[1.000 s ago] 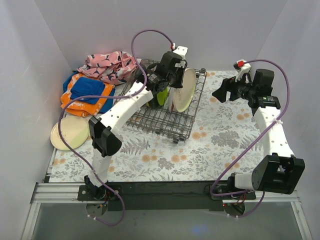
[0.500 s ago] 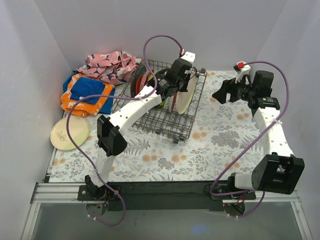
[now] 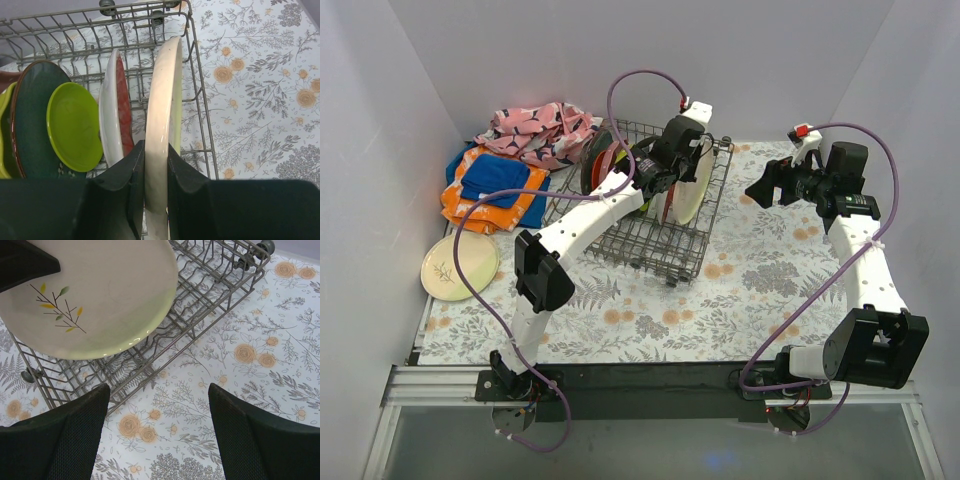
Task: Load the plates into the dish rack
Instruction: Insert the plate into the dish rack
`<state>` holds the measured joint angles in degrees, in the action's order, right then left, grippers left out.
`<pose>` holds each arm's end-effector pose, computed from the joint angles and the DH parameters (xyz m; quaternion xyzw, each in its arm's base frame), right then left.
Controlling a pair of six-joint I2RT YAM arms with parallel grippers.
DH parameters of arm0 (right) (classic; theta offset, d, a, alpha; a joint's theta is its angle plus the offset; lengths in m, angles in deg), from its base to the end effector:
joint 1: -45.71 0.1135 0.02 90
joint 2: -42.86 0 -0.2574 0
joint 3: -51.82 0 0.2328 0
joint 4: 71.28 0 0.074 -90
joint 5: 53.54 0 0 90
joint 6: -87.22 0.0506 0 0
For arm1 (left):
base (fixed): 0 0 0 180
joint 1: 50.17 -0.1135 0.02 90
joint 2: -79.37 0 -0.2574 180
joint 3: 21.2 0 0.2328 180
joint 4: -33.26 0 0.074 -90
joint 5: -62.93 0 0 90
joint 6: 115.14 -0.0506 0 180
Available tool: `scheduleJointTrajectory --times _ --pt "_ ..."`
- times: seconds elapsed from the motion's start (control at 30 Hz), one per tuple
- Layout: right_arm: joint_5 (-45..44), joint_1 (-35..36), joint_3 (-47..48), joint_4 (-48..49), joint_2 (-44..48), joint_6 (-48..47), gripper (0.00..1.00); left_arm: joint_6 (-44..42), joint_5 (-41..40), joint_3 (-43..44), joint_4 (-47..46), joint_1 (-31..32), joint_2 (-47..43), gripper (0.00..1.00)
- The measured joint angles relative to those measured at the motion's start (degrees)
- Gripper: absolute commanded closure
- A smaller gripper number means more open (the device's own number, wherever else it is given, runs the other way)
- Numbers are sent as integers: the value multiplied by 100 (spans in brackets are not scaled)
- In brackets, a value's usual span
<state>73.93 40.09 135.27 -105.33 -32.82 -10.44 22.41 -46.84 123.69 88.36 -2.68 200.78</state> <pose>0.2910 0.0023 0.3438 -0.1838 0.8012 0.2132 0.5281 0.3310 -0.3358 0.3622 -0.0842 0.8600 -0.2531 0.4350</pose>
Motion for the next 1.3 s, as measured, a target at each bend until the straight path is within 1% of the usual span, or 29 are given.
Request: scheduleJointTrajectory --times 0.37,0.63,0.93,1.3 --pt "0 -4 -7 2 0 0 16 396 125 0 -131 -72 -131 100" --pt "-2 -44 -22 2 0 0 16 813 280 0 -188 -382 -555 100" --pt "-2 -79 -92 7 0 0 16 997 240 0 -223 -706 -1069 100" --pt "-2 -111 -94 4 0 2 16 997 177 -26 -273 -1084 -1322 100"
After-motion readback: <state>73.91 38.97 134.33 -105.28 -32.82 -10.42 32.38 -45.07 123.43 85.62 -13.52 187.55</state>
